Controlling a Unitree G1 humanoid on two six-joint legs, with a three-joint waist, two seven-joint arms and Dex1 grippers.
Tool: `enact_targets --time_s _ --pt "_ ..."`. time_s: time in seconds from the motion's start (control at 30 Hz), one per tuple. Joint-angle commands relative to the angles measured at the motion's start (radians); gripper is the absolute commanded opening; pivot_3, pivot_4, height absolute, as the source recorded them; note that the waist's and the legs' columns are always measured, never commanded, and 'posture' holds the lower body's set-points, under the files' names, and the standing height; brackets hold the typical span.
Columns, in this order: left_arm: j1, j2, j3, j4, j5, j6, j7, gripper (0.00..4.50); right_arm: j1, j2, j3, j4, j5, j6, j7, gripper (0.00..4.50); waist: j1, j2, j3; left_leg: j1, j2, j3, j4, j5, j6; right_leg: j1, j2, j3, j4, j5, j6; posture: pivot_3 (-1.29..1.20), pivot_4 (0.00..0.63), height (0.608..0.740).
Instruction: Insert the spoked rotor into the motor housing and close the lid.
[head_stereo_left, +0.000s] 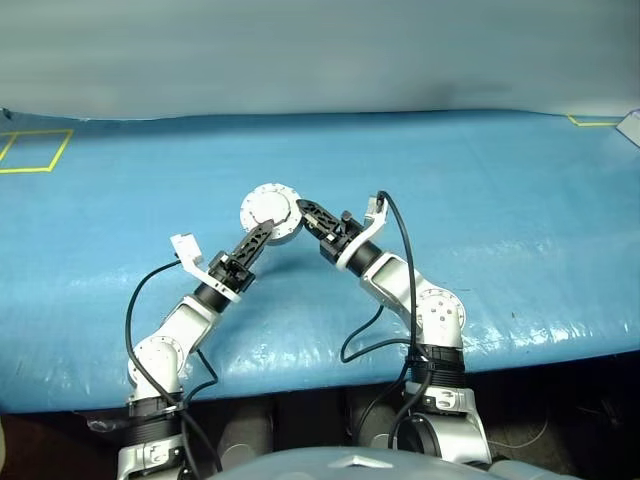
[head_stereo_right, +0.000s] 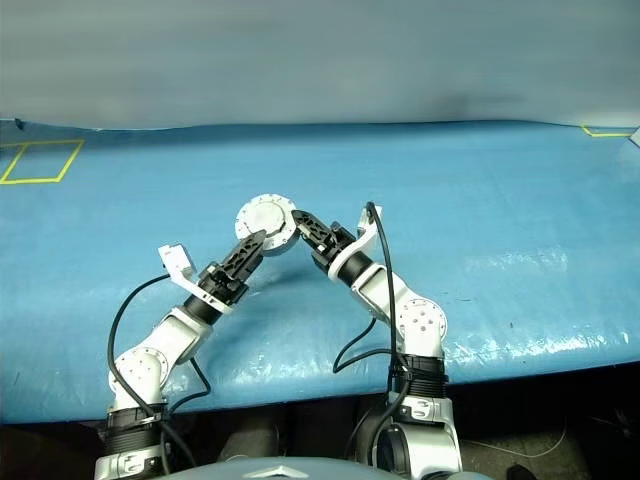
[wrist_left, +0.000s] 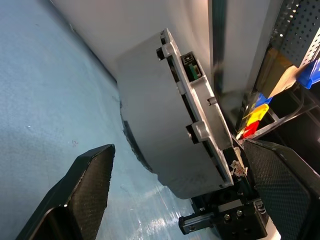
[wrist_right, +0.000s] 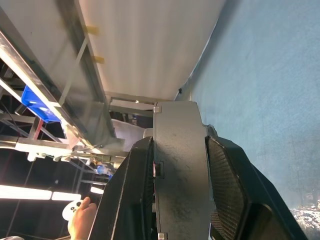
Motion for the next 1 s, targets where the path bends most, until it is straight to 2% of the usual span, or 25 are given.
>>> enact_targets --time_s 0.03,0.13,0.53,0.63,0.73,0.77,1.0 --pt "-0.011 -0.009 0.023 -0.044 -0.033 -0.019 0.01 4.45 0.028 0.049 0.044 -0.059 0.027 0.003 0.047 1.28 -0.001 0.0 0.0 0.0 0.0 0.0 0.0 0.0 0.0 0.0 0.0 0.0 0.0 0.0 -0.001 0.0 0.15 0.74" --pt "-0.014 -0.027 0.049 -0.04 -0.068 -0.029 0.029 4.45 0.03 0.048 0.046 -0.062 0.023 0.004 0.047 1.28 0.0 0.0 0.0 0.0 0.0 0.0 0.0 0.0 0.0 0.0 0.0 0.0 0.0 0.0 -0.001 0.0 0.15 0.74" --pt "-0.028 -0.027 0.019 -0.035 -0.038 -0.035 0.046 4.45 0.047 0.043 0.094 -0.103 0.024 0.008 0.073 1.28 -0.001 0.0 0.0 0.0 0.0 0.0 0.0 0.0 0.0 0.0 0.0 0.0 0.0 0.001 -0.001 0.0 0.15 0.74" --pt "-0.027 -0.032 0.014 -0.034 -0.026 -0.052 0.038 3.84 0.046 0.04 0.101 -0.103 0.022 0.002 0.075 1.28 0.001 0.0 0.0 0.0 0.0 0.0 0.0 0.0 0.0 0.0 0.0 0.0 0.0 0.001 -0.001 0.0 0.15 0.74" --pt "-0.023 -0.034 0.009 -0.035 -0.023 -0.053 0.035 2.89 0.045 0.038 0.104 -0.104 0.02 0.002 0.079 1.28 0.002 0.0 0.0 -0.001 0.0 0.0 0.001 0.0 0.0 0.0 0.0 0.0 0.0 0.001 -0.001 0.0 0.15 0.74" --pt "-0.022 -0.035 0.008 -0.035 -0.024 -0.054 0.034 2.73 0.044 0.038 0.105 -0.103 0.019 0.002 0.08 1.28 0.002 0.0 0.0 -0.001 0.0 0.0 0.001 0.0 0.0 0.0 0.0 0.0 0.0 0.001 -0.001 0.0 0.15 0.74" --pt "-0.019 -0.035 0.012 -0.03 -0.025 -0.055 0.053 2.71 0.034 0.029 0.108 -0.094 0.008 0.006 0.084 1.28 0.001 0.0 0.0 0.0 0.0 0.0 0.001 0.0 0.0 0.0 0.0 0.0 0.0 0.001 -0.001 0.0 0.15 0.74"
